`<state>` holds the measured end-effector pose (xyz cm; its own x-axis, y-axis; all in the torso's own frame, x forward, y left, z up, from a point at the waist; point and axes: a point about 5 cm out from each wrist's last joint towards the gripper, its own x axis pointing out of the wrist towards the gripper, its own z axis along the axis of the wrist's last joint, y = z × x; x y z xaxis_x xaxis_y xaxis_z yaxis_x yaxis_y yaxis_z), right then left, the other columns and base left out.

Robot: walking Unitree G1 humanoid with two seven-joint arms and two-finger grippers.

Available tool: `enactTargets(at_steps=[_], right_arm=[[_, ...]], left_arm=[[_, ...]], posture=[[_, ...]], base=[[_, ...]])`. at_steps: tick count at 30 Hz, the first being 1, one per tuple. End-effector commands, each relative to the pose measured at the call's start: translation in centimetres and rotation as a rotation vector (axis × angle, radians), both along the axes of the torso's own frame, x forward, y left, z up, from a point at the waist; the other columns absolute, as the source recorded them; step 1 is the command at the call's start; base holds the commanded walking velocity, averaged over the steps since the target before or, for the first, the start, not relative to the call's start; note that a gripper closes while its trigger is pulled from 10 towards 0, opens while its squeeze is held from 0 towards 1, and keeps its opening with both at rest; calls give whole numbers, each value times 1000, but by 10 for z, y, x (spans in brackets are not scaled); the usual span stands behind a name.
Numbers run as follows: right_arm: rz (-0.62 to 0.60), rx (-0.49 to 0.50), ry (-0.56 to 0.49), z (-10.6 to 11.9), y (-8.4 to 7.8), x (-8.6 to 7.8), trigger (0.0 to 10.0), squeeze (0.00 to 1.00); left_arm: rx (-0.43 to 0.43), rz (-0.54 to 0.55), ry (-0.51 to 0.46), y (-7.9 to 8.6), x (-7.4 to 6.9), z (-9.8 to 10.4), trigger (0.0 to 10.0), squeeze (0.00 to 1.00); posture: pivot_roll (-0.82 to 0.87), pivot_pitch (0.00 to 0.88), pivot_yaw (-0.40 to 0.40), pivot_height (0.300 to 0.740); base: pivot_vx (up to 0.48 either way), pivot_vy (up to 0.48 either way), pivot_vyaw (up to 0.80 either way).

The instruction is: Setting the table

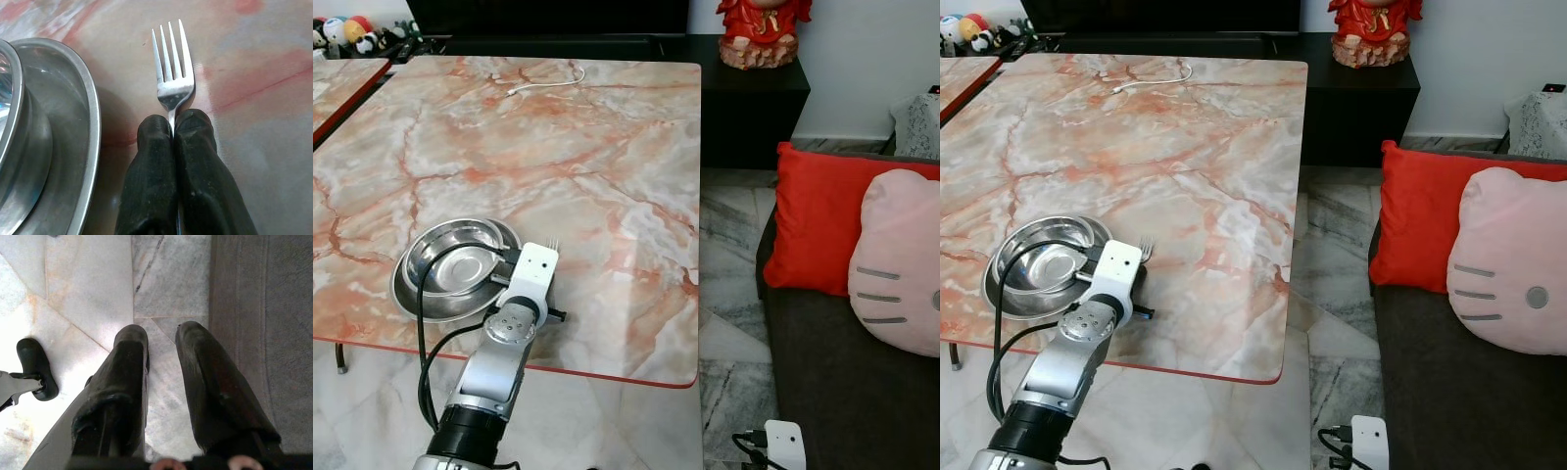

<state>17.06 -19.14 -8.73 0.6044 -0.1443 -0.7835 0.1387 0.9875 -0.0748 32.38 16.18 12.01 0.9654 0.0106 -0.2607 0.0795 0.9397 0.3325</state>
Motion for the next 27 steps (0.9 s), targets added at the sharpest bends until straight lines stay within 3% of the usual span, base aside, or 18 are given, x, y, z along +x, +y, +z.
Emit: enactTargets(at_steps=[1, 6, 7, 10, 11, 12, 27], right_arm=[[-6, 8, 26, -3, 2, -6, 10000, 0], [-6, 7, 26, -3, 2, -6, 10000, 0], [-6, 7, 26, -3, 2, -6, 10000, 0], [-6, 7, 26, -3, 2, -6, 10000, 0], [-6, 7, 26, -3, 2, -6, 10000, 0], [-6, 7, 26, -3, 2, -6, 10000, 0], [-6, 7, 26, -3, 1, -6, 10000, 0]], left_arm=[[-3, -1, 19, 0, -1, -2, 10000, 404], [0, -9, 14, 0, 0, -1, 10000, 427], [1, -9, 14, 0, 0, -1, 10000, 690], [1, -7, 14, 0, -1, -1, 10000, 698], [4, -5, 13, 0, -1, -1, 10000, 553], [5, -4, 13, 1, -1, -1, 10000, 0], [29, -16, -5, -1, 0, 3, 10000, 0]], posture=[[-45, 144, 29, 740], [-45, 142, 28, 740], [-44, 143, 28, 740], [-44, 143, 29, 740], [-44, 143, 29, 740], [-43, 144, 29, 740], [-42, 141, 28, 740]], base=[[0, 0, 0], [0, 0, 0], [0, 0, 0], [0, 0, 0], [0, 0, 0], [0, 0, 0], [0, 0, 0]])
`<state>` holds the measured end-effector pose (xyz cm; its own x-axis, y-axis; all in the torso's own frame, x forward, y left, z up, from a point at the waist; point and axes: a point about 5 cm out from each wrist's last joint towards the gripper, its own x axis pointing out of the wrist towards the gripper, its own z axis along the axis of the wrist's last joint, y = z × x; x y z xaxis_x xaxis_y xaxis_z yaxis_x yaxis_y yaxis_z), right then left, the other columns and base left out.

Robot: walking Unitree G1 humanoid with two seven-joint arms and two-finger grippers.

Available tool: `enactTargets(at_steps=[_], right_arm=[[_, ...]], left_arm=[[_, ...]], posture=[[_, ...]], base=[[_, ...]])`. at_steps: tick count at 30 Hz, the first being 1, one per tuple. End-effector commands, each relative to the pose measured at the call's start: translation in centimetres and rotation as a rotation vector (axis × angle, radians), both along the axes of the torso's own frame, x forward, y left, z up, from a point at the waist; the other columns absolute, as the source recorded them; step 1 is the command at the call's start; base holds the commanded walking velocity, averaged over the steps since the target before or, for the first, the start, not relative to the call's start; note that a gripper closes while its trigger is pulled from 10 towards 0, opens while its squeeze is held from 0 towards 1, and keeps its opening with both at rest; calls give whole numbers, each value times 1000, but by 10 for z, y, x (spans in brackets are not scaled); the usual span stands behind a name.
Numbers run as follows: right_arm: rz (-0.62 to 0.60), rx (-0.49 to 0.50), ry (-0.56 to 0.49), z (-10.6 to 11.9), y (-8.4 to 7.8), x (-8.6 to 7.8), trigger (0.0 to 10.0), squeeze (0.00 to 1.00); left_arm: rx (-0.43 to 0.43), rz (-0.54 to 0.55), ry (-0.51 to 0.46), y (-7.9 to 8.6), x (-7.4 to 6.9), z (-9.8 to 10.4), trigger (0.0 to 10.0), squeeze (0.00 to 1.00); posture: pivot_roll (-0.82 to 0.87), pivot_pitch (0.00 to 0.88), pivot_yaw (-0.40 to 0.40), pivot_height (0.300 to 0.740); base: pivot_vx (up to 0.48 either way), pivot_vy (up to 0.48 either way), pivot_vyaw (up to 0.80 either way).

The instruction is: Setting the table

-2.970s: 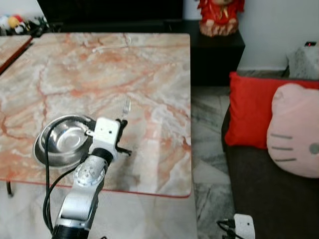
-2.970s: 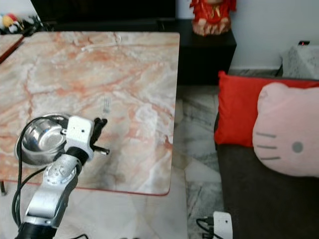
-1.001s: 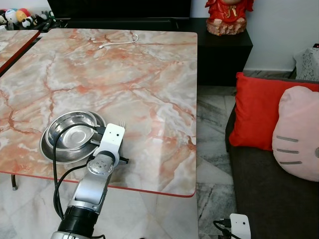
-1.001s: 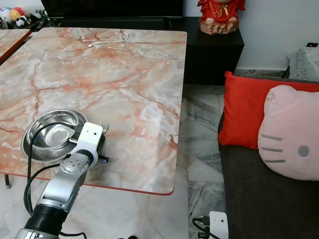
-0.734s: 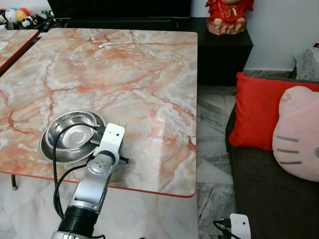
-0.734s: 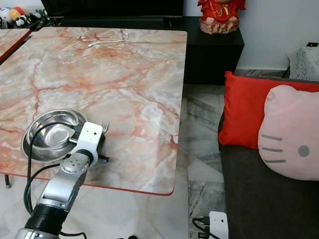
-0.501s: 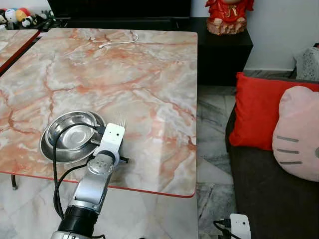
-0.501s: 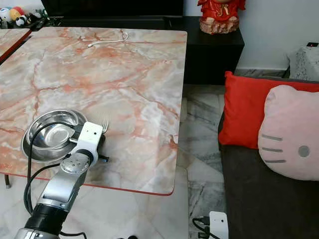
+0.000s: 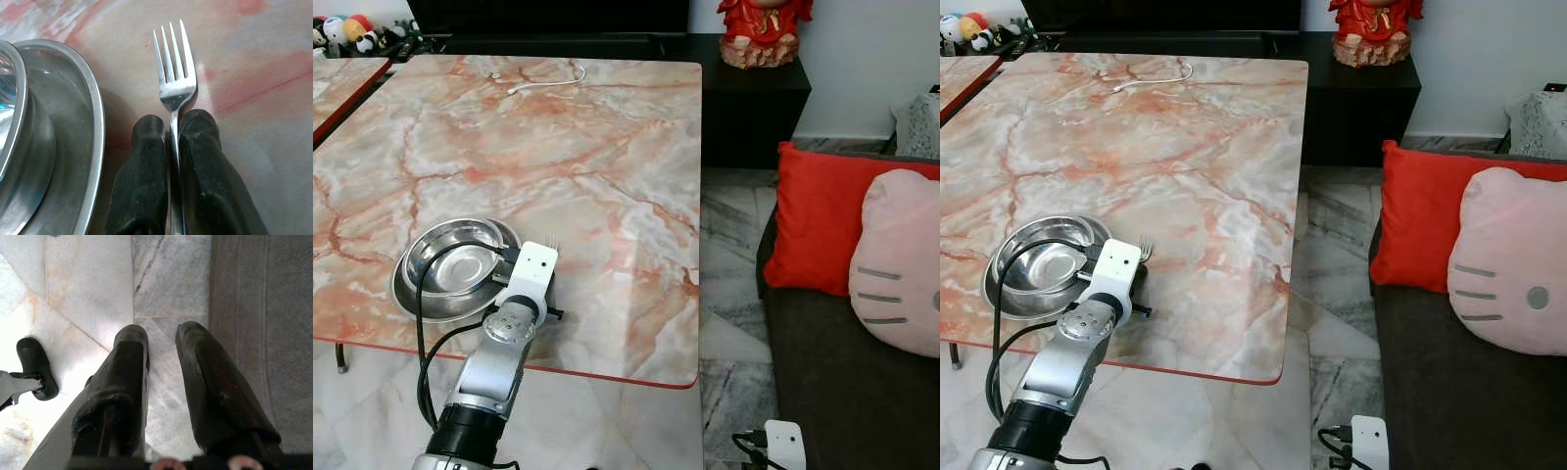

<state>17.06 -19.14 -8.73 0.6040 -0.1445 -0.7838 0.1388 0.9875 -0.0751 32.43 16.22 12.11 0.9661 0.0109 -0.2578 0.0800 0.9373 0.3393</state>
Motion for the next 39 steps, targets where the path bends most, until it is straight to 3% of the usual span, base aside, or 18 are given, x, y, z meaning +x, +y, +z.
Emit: enactTargets(at_steps=[1, 9, 11, 15, 16, 17, 18, 27, 32, 35, 39], right_arm=[[-6, 7, 26, -3, 1, -6, 10000, 0], [-4, 6, 26, -3, 1, -5, 10000, 0], [-4, 6, 26, -3, 1, -5, 10000, 0], [-3, 7, 26, -3, 2, -5, 10000, 0], [-4, 7, 26, -3, 2, -5, 10000, 0], [-3, 7, 26, -3, 2, -5, 10000, 0], [-3, 7, 26, -3, 2, -5, 10000, 0], [-1, 8, 28, -3, 2, -5, 10000, 0], [-1, 8, 28, -3, 2, -5, 10000, 0], [-1, 8, 27, -3, 2, -5, 10000, 0], [1, 9, 28, -3, 2, -5, 10000, 0]], left_arm=[[32, -15, -8, -1, 0, 3, 10000, 0], [23, -31, -26, -5, 0, 6, 10000, 0], [22, -35, -26, -6, 0, 6, 10000, 1000], [28, -33, -22, -6, 0, 5, 10000, 953], [29, -32, -22, -6, 0, 5, 10000, 451], [32, -31, -21, -5, 0, 5, 10000, 196], [35, -29, -20, -5, -1, 5, 10000, 67], [28, -33, -32, -6, -1, 6, 10000, 0], [119, -38, -110, -6, 0, 17, 10000, 0], [85, -22, -153, -7, 1, 23, 10000, 0], [-4, -57, -317, -14, -2, 43, 10000, 0]], posture=[[-43, 141, 28, 740], [-43, 140, 27, 740], [-42, 140, 27, 740], [-41, 139, 28, 740], [-41, 139, 28, 740], [-41, 139, 28, 740], [-42, 139, 28, 740], [-41, 139, 28, 740], [-43, 139, 28, 740], [-41, 138, 28, 740], [-43, 135, 28, 740]], base=[[0, 0, 0], [0, 0, 0], [0, 0, 0], [0, 0, 0], [0, 0, 0], [0, 0, 0], [0, 0, 0], [0, 0, 0], [0, 0, 0], [0, 0, 0], [0, 0, 0]])
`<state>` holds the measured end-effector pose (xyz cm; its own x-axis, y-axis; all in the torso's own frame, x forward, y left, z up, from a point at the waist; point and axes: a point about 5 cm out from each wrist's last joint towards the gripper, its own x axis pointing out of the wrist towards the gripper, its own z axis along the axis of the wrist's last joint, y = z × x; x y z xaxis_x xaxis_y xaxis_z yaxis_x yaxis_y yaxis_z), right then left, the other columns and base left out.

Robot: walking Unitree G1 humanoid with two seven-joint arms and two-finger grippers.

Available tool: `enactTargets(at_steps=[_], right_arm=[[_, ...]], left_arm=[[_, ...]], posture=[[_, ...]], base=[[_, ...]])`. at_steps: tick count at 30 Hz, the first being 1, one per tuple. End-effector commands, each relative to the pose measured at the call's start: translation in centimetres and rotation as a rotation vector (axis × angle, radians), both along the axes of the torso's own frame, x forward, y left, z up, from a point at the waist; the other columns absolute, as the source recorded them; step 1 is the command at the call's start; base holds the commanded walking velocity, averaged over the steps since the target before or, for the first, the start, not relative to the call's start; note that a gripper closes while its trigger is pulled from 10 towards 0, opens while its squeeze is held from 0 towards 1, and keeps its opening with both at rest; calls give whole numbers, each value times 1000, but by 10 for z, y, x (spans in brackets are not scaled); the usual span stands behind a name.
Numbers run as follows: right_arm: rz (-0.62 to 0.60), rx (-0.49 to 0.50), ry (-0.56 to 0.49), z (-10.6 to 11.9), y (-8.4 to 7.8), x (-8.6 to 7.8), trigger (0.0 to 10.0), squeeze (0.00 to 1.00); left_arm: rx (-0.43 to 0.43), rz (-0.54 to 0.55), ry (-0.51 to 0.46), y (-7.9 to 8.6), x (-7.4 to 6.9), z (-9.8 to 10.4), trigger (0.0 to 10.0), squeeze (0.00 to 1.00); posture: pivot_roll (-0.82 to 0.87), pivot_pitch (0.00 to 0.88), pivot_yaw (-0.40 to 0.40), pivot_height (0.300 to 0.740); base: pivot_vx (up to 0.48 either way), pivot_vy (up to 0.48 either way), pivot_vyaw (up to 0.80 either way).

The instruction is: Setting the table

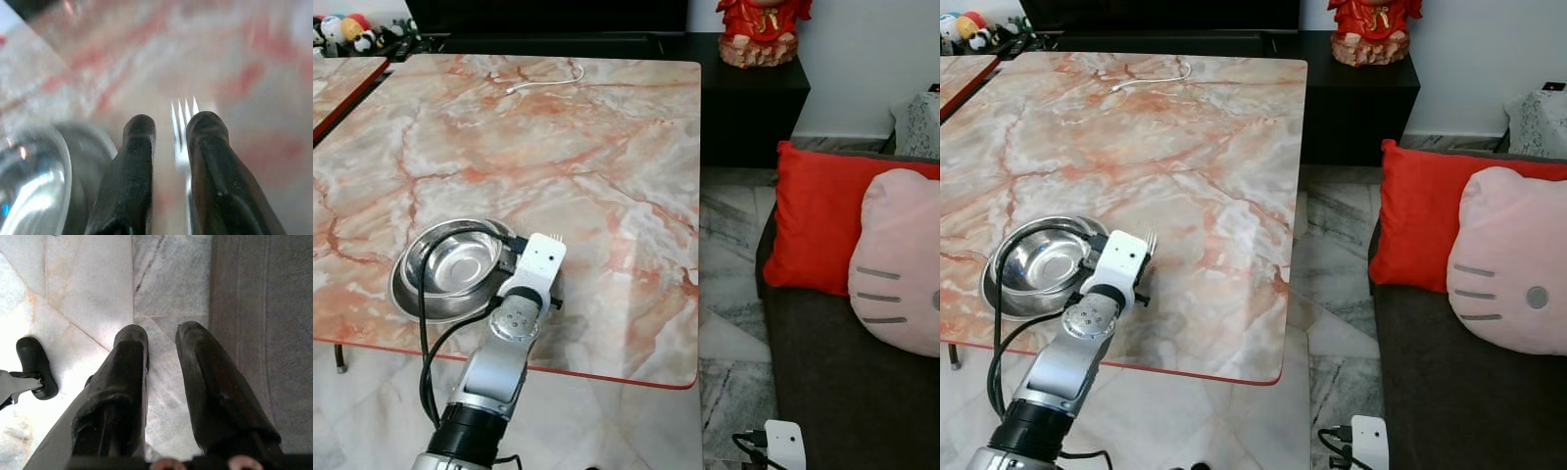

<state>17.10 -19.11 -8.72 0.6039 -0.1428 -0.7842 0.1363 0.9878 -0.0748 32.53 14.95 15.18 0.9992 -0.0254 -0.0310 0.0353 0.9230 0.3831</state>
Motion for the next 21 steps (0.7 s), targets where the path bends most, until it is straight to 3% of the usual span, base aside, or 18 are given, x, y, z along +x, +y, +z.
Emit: enactTargets(at_steps=[1, 4, 9, 17, 19, 21], right_arm=[[-2, 9, 27, -3, 2, -6, 10000, 0], [-3, 9, 27, -3, 2, -6, 10000, 0], [-3, 9, 28, -4, 2, -7, 10000, 0], [-3, 9, 28, -4, 2, -7, 10000, 0], [3, 7, 28, -3, 1, -7, 10000, 0], [9, 2, 29, -3, 0, -7, 10000, 0]], left_arm=[[-36, -22, -86, -2, -3, 12, 10000, 0], [-53, -34, -172, -3, -9, 19, 10000, 0], [-89, 79, -319, 17, -31, 25, 10000, 0], [-89, 79, -319, 17, -31, 25, 10000, 0], [-125, 141, -356, 30, -37, 27, 10000, 0], [-129, 153, -356, 33, -37, 25, 10000, 0]], posture=[[-43, 135, 28, 740], [-45, 132, 30, 740], [-49, 124, 29, 740], [-49, 124, 29, 740], [-56, 104, 28, 740], [-57, 99, 27, 740]], base=[[0, 0, 0], [0, 0, 0], [0, 0, 0], [0, 0, 0], [0, 480, 0], [0, 480, 0]])
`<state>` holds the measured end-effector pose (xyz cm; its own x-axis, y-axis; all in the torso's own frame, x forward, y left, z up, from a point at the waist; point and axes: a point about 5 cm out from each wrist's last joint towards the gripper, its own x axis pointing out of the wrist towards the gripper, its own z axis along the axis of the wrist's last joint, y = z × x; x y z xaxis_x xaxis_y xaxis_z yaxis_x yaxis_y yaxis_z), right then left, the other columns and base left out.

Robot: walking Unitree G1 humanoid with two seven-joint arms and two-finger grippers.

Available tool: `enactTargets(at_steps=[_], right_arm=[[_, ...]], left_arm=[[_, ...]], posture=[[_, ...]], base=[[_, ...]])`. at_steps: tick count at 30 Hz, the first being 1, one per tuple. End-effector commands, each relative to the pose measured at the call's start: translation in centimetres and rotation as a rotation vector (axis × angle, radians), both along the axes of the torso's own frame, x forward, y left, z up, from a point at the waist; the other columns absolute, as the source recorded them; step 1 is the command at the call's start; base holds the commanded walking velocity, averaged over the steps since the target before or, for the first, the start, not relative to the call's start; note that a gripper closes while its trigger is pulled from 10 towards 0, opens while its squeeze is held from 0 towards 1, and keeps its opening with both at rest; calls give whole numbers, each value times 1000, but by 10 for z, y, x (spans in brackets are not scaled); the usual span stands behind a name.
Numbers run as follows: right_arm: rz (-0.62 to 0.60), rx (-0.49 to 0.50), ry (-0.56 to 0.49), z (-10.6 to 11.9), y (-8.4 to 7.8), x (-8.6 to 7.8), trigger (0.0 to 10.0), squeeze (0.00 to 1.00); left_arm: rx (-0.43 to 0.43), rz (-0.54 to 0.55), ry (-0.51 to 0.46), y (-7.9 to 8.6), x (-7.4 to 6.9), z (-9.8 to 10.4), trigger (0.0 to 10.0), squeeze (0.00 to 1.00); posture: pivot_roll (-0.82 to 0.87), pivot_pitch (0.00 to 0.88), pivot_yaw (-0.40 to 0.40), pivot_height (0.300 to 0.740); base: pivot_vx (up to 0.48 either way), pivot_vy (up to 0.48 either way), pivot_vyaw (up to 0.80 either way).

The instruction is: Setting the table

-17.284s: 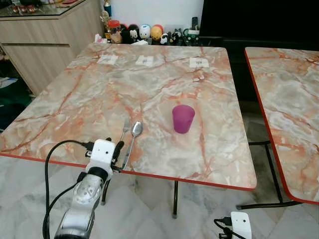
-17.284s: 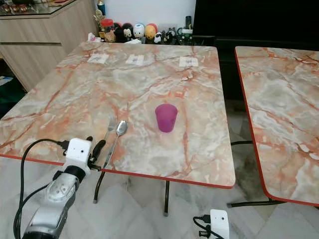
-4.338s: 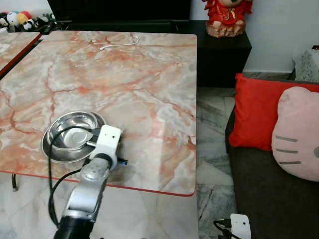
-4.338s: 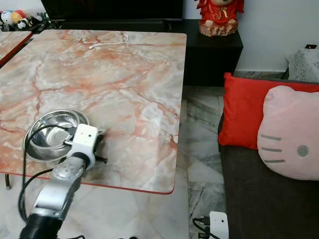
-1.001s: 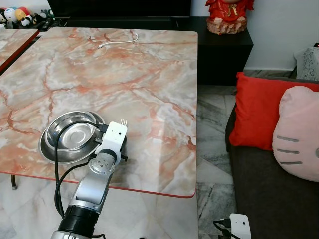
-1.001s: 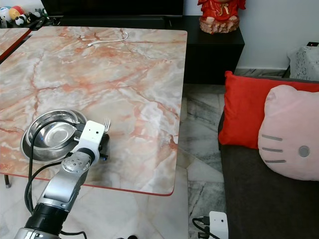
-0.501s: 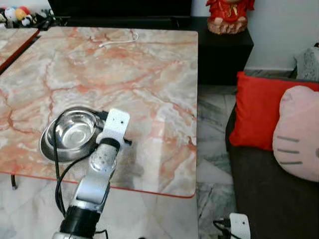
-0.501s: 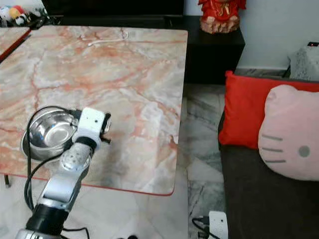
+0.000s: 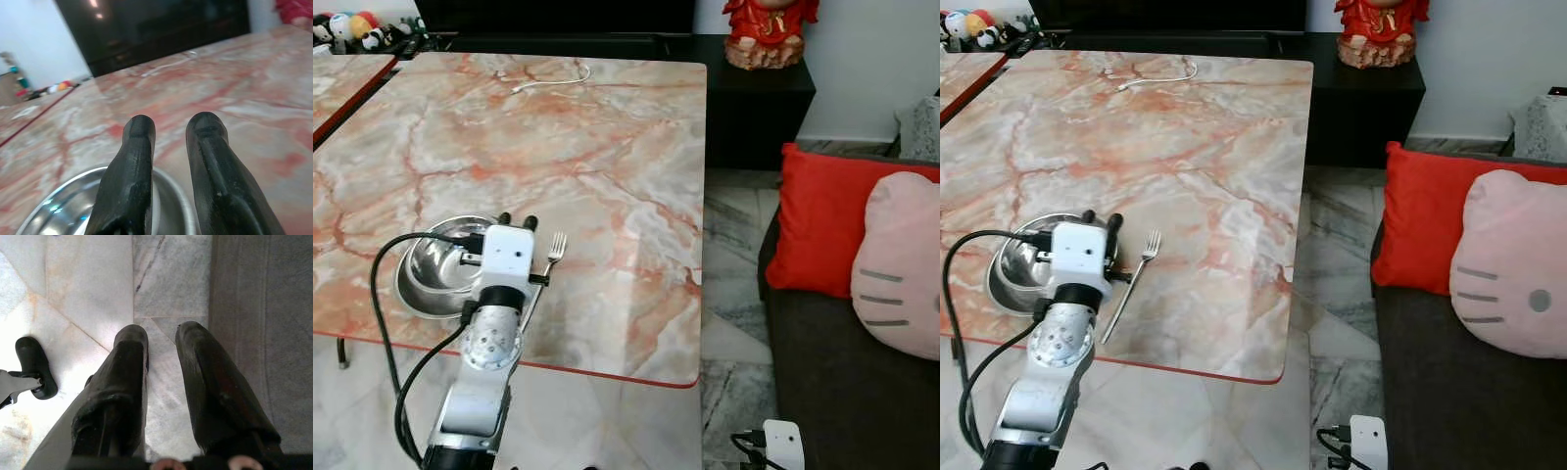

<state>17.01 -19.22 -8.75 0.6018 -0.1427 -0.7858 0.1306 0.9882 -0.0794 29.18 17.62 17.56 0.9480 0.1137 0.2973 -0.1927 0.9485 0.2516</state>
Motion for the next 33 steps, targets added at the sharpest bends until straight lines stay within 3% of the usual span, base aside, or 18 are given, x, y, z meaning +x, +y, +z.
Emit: enactTargets(at_steps=[1, 28, 33], right_arm=[[4, 5, 25, -3, 1, -6, 10000, 0], [23, 2, 34, -4, 0, -10, 10000, 0], [41, -11, 40, -4, -2, -9, 10000, 0]], left_arm=[[-25, 22, -21, 5, -2, 2, 10000, 0], [-95, 10, -37, 5, -3, -4, 10000, 0], [-138, 35, -25, 5, -2, -12, 10000, 0]], posture=[[-57, 95, 26, 740], [-60, 40, 23, 740], [-82, 26, -12, 740]], base=[[0, 480, 0], [0, 480, 0], [0, 480, 0]])
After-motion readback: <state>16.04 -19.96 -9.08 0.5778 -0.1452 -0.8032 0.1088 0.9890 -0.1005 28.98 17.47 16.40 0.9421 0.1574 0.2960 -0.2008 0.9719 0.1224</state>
